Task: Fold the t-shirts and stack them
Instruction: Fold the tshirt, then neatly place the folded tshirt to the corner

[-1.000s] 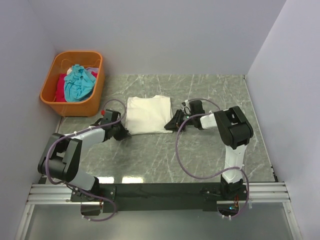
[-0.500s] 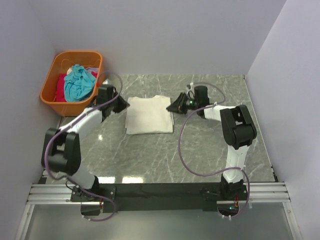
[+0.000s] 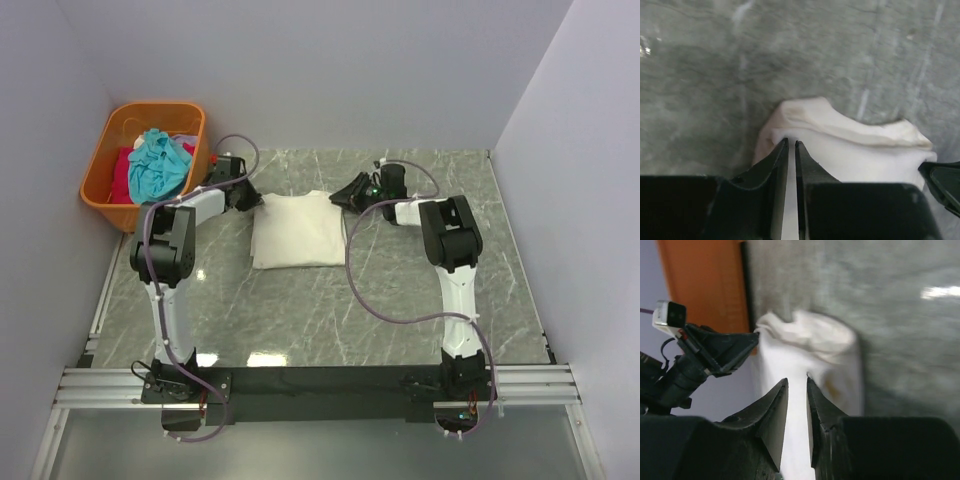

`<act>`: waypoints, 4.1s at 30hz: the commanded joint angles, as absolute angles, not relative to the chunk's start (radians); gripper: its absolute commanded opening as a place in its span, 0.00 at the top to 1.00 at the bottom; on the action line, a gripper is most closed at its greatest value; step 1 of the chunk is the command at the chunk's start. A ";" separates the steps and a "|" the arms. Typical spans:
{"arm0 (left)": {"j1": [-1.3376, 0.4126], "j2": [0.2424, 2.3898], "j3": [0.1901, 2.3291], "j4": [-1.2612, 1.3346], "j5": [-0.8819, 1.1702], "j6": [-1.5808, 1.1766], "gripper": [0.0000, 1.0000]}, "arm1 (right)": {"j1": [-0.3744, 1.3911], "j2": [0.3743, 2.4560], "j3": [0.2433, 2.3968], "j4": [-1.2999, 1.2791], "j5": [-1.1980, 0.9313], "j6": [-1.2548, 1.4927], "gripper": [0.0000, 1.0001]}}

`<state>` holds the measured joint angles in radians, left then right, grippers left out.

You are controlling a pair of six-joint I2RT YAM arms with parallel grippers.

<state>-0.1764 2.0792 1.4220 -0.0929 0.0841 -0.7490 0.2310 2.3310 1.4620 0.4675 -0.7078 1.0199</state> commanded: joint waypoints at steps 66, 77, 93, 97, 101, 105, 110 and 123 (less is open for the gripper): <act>-0.210 0.885 0.742 -0.388 -0.032 -0.566 0.04 | 0.483 1.752 1.089 -0.468 -0.495 0.325 1.00; -0.386 1.019 0.712 -0.393 0.005 -0.715 0.04 | 0.388 1.670 0.942 -0.419 -0.358 0.353 1.00; -0.327 1.049 0.939 -0.437 -0.193 -0.509 0.02 | 0.131 1.896 1.311 -0.653 0.225 0.207 1.00; -0.287 1.028 0.865 -0.358 -0.147 -0.502 0.02 | 0.008 1.899 1.348 -0.624 0.310 0.222 0.94; -0.247 1.019 0.847 -0.360 -0.080 -0.508 0.02 | -0.075 1.882 1.378 -0.624 0.341 0.273 0.65; -0.247 0.980 0.839 -0.357 -0.078 -0.500 0.02 | -0.104 1.749 1.310 -0.589 0.211 0.436 0.48; -0.241 0.940 0.828 -0.364 -0.112 -0.500 0.02 | -0.104 1.413 0.933 -0.289 -0.107 0.728 0.35; -0.238 0.899 0.812 -0.362 -0.135 -0.506 0.03 | -0.028 1.186 0.532 -0.072 -0.011 1.299 0.26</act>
